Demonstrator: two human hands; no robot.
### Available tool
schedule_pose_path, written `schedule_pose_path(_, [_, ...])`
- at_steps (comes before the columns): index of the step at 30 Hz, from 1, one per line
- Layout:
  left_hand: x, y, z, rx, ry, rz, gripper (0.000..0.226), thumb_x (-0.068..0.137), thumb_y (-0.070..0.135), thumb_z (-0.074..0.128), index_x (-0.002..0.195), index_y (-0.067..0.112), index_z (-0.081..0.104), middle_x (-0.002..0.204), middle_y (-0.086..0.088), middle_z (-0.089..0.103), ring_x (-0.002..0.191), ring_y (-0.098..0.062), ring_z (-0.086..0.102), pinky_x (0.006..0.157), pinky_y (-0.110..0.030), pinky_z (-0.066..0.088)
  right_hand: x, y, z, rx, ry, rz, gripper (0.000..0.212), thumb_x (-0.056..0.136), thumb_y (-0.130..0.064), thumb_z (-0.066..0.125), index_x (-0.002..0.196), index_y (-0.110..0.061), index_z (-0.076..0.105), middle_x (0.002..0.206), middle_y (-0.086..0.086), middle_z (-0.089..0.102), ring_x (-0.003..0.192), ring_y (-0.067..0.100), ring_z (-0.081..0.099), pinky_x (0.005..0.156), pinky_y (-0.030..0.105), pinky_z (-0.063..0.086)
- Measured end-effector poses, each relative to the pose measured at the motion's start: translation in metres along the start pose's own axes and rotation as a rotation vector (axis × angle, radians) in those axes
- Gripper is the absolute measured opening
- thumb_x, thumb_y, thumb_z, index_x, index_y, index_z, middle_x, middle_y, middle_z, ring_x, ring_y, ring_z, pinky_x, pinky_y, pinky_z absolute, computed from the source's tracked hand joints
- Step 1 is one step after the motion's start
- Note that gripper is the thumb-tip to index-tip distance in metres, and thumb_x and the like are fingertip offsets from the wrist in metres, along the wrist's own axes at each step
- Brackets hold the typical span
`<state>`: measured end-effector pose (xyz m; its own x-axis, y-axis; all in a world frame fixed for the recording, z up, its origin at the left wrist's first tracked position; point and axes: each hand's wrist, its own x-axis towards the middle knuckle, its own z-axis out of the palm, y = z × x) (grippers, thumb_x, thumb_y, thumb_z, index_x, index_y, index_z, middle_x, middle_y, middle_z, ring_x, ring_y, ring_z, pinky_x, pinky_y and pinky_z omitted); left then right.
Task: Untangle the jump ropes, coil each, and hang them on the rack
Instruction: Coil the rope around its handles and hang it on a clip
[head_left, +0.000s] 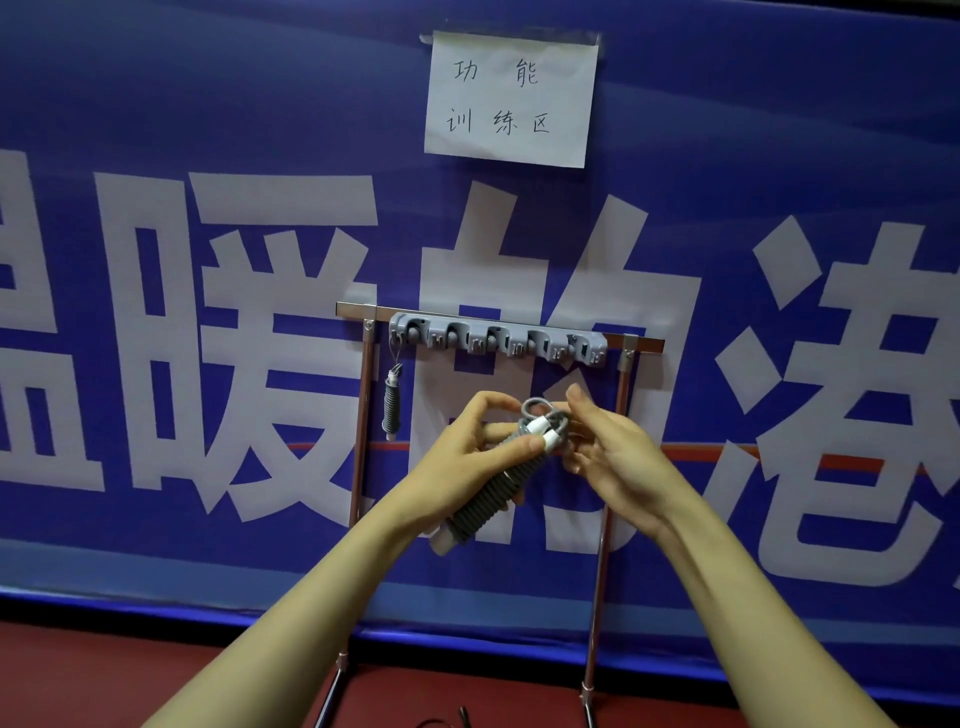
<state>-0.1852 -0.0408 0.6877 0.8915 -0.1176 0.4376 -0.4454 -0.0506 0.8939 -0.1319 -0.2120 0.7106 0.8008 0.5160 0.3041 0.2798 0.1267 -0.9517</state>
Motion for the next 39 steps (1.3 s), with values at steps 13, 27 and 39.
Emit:
schedule_pose_path(13, [0.012, -0.019, -0.015, 0.032, 0.072, -0.168, 0.029, 0.095, 0.031, 0.059, 0.117, 0.013, 0.061, 0.102, -0.026, 0.060, 0.058, -0.022, 0.063, 0.053, -0.032, 0.055, 0.059, -0.009, 0.009, 0.483, 0.362, 0.151, 0.013, 0.093, 0.000, 0.056, 0.084, -0.006, 0.064, 0.077, 0.005, 0.064, 0.074, 0.015, 0.062, 0.074, 0.029, 0.053])
schedule_pose_path(27, [0.018, -0.079, -0.051, 0.104, 0.163, -0.161, 0.026, 0.095, 0.034, 0.057, 0.116, 0.019, 0.059, 0.094, -0.010, 0.070, 0.072, -0.019, 0.066, 0.065, -0.026, 0.054, 0.112, 0.033, 0.034, 0.456, 0.285, 0.127, 0.009, 0.092, -0.001, 0.057, 0.089, -0.003, 0.066, 0.076, 0.005, 0.064, 0.065, 0.013, 0.058, 0.058, 0.021, 0.055])
schedule_pose_path(39, [0.147, -0.095, -0.157, 0.266, 0.444, 0.008, 0.011, 0.087, 0.019, 0.070, 0.092, 0.009, 0.071, 0.079, -0.001, 0.070, 0.064, -0.001, 0.062, 0.059, -0.012, 0.048, 0.251, 0.069, 0.046, -0.060, 0.022, -0.073, 0.011, 0.091, -0.001, 0.061, 0.098, -0.004, 0.068, 0.082, 0.007, 0.068, 0.074, 0.016, 0.064, 0.073, 0.024, 0.057])
